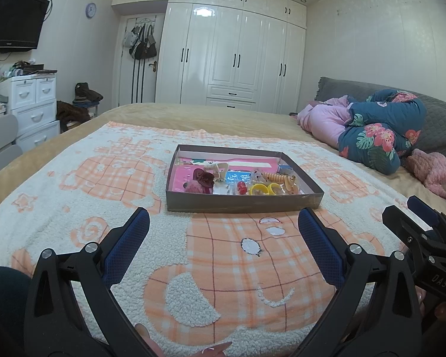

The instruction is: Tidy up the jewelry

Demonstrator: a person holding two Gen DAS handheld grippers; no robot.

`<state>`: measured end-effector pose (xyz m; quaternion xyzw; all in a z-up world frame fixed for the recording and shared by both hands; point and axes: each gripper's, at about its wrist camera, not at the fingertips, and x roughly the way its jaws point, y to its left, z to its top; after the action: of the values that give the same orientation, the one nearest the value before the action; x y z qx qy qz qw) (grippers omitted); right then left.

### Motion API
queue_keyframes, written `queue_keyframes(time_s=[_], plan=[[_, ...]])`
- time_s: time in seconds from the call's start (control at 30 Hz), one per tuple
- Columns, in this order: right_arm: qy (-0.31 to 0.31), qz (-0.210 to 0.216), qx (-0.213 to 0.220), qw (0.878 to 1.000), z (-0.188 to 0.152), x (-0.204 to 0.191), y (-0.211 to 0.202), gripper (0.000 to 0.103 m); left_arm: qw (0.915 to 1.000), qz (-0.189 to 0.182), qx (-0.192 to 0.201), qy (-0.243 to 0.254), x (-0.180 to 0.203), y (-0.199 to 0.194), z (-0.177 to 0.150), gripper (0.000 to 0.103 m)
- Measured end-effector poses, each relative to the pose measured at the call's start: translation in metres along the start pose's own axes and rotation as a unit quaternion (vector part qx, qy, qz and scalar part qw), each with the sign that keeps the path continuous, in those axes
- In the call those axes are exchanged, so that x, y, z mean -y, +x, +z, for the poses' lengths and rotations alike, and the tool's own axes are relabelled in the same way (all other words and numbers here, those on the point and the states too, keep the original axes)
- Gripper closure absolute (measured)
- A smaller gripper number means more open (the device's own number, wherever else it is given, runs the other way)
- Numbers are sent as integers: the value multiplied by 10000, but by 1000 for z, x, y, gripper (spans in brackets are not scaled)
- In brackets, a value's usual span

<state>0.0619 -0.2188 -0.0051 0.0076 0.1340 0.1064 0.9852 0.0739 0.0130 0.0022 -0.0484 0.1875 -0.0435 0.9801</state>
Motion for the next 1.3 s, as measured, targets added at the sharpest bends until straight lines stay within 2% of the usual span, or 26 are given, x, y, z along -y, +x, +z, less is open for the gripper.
queue_keyframes(time_s=[1.3], plan=[[-2, 8, -18, 10000, -2, -1, 1, 6, 10000, 26, 11, 21, 0, 0, 1, 11]])
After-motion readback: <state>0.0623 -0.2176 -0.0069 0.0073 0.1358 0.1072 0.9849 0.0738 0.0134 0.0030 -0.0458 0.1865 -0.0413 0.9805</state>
